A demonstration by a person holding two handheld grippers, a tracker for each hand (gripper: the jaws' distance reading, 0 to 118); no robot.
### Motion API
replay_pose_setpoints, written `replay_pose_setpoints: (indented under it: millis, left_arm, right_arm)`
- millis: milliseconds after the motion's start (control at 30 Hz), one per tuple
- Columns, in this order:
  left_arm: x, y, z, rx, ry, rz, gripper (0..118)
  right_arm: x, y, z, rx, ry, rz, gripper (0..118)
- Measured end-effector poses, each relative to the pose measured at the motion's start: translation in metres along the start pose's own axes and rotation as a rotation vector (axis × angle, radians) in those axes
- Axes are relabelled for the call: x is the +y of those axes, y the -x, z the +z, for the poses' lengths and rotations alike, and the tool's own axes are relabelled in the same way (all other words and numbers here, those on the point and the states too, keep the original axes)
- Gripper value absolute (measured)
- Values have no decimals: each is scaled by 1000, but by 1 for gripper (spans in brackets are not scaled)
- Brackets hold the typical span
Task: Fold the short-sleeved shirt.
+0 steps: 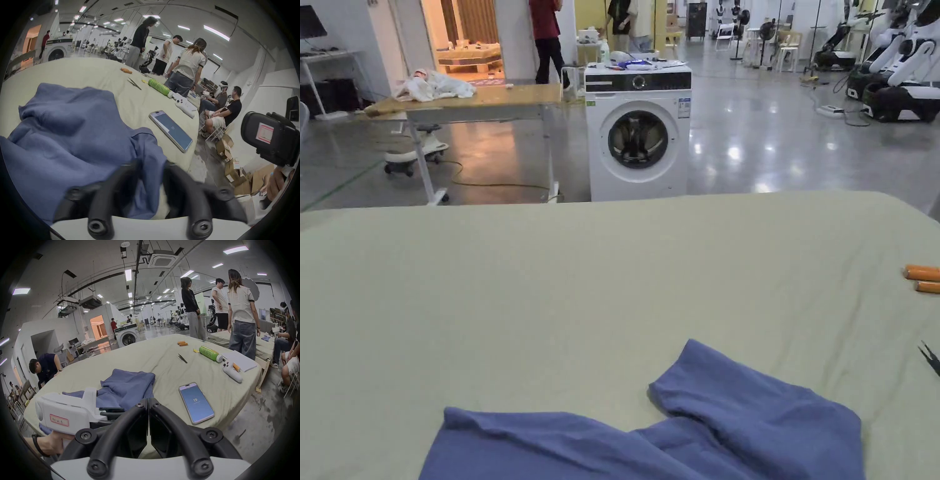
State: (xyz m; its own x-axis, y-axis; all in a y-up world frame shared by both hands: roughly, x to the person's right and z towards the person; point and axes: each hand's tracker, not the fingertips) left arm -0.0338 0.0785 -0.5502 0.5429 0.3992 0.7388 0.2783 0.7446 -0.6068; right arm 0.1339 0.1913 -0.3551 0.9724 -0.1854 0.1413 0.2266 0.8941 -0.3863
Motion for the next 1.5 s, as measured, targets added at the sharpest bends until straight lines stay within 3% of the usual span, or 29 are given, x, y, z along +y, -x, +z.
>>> replay_pose_setpoints:
  millis: [67, 100, 267, 400, 467, 567, 700, 833, 1100, 1400, 1500]
  left_arm:
    - [11, 5, 32, 8, -57, -15, 61]
    - [19, 10, 54, 37, -114, -37, 63]
    - [54, 28, 199, 312, -350, -194, 63]
    - [45, 15, 308, 687, -431, -326, 63]
    - [25, 2, 347, 865, -527, -252, 62]
    - [-4, -7, 388, 881, -637, -91, 54]
    - [-31, -23, 419, 1085, -672, -77, 11]
    - [-53, -25, 435, 1015, -759, 19, 3]
    - [-56, -28, 438, 1044, -710, 1, 0]
    - [-51, -26, 428, 1005, -680, -32, 0]
    - [-46, -14, 424, 932, -658, -47, 0]
  right_arm:
    - [3, 7, -2, 12, -13, 12, 0]
    - [6, 11, -4, 32, -19, 19, 0]
    - [27, 40, -21, 139, -64, 72, 0]
    - [42, 64, -28, 224, -123, 101, 0]
    - [46, 75, -29, 253, -149, 111, 0]
    - [49, 87, -26, 304, -202, 129, 0]
    - [53, 98, -13, 368, -247, 218, 0]
    - [50, 106, -10, 314, -241, 299, 0]
    - [49, 101, -15, 325, -216, 186, 0]
    - [49, 94, -18, 316, -198, 146, 0]
    - [46, 91, -21, 313, -188, 145, 0]
